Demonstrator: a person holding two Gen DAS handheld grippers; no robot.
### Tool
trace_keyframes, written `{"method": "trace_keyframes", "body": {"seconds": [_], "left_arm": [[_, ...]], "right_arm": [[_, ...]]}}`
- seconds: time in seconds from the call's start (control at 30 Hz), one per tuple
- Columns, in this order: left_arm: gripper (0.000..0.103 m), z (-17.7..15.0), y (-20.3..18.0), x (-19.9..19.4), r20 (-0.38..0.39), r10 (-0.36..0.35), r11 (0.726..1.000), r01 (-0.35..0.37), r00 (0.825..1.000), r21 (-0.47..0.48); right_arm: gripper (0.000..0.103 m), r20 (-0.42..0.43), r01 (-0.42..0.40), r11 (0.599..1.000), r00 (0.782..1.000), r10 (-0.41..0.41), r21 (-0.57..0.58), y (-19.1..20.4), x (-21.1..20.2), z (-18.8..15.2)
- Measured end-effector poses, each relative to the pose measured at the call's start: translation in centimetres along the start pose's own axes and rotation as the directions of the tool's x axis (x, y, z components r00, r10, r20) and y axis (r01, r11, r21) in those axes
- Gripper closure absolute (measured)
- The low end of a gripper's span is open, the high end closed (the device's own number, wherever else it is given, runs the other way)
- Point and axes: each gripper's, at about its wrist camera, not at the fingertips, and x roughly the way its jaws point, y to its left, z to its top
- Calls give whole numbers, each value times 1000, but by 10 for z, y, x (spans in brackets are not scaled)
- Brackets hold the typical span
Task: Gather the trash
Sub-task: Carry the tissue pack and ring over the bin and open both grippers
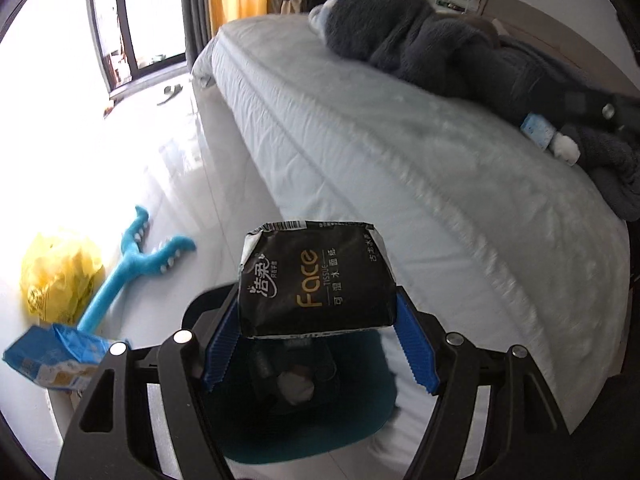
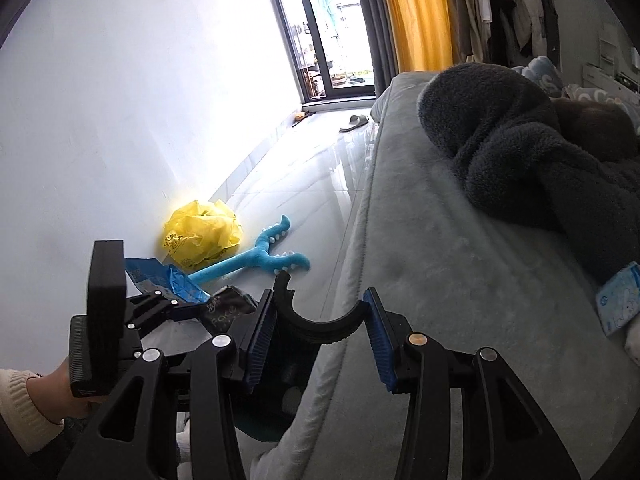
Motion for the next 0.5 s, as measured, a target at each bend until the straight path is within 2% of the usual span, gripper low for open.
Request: {"method": "trace_keyframes", "body": {"seconds": [0.17, 0.4, 0.47, 0.5], "left_arm": [[28, -19, 29, 12, -78, -38, 996, 32, 996, -78], [28, -42, 56, 17, -143, -29, 991, 9, 989, -136], [26, -47, 63, 18, -152, -27, 989, 4, 988, -150], [21, -49, 66, 17, -150, -28, 988, 4, 988, -153]], "right_arm": [[58, -35, -32, 999, 999, 31, -34, 26, 22, -1], [58, -87, -70, 997, 994, 66, -43, 54, 53, -6], [58, -98, -75, 996, 993, 70, -46, 61, 59, -8], [58, -101, -76, 996, 992, 71, -48, 65, 61, -9]]}}
